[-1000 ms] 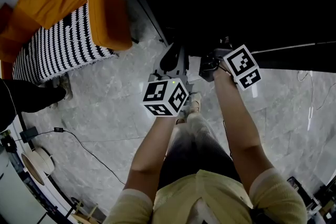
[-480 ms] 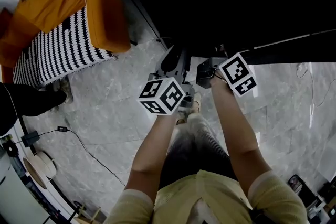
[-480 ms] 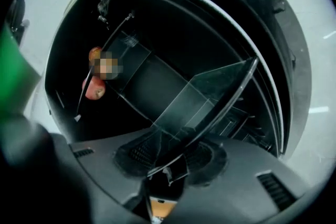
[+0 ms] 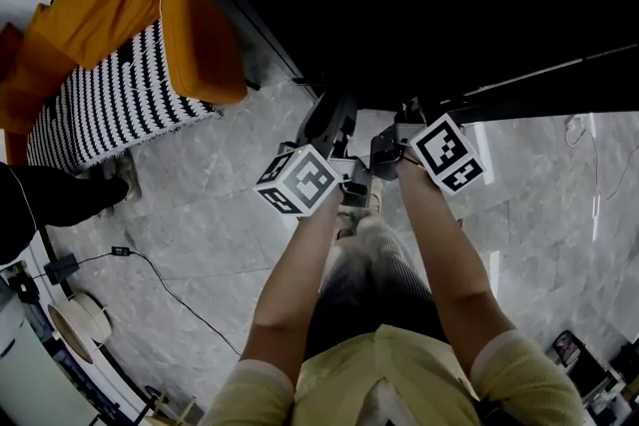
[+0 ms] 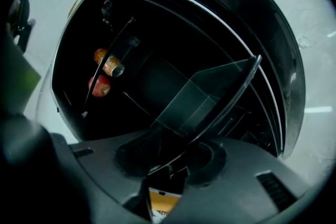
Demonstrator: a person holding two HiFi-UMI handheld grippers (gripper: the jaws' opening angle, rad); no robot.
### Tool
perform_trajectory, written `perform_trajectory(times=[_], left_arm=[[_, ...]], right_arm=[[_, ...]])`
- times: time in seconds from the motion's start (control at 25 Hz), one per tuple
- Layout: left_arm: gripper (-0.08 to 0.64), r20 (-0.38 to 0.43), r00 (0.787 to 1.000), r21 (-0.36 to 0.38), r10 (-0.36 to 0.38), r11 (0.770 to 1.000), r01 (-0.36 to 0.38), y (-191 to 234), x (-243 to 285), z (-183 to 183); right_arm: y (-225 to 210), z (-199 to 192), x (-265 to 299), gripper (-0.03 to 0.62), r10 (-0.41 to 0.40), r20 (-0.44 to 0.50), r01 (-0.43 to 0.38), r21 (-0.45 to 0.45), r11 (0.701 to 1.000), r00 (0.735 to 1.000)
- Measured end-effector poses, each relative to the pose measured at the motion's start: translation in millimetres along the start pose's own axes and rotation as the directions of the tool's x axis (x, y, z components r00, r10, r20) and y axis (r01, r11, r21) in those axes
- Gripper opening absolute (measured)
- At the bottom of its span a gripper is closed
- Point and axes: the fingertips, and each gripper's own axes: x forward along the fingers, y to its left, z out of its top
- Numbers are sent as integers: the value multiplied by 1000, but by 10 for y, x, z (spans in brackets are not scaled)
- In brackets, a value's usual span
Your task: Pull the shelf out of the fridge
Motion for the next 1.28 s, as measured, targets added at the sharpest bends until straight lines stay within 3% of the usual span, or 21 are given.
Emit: perform_trajectory(times=[0.48,1.28], left_arm=[[172,8,999,-89,-36,995,37,91,0,76],[169,-58,998,-57,-31,998,28,115,238,75]], right_arm=[[42,-60,-33,126,15,-9,-15,7,1000,1000],[47,-75,-325,126,54,-29,-55,-43,998,998]])
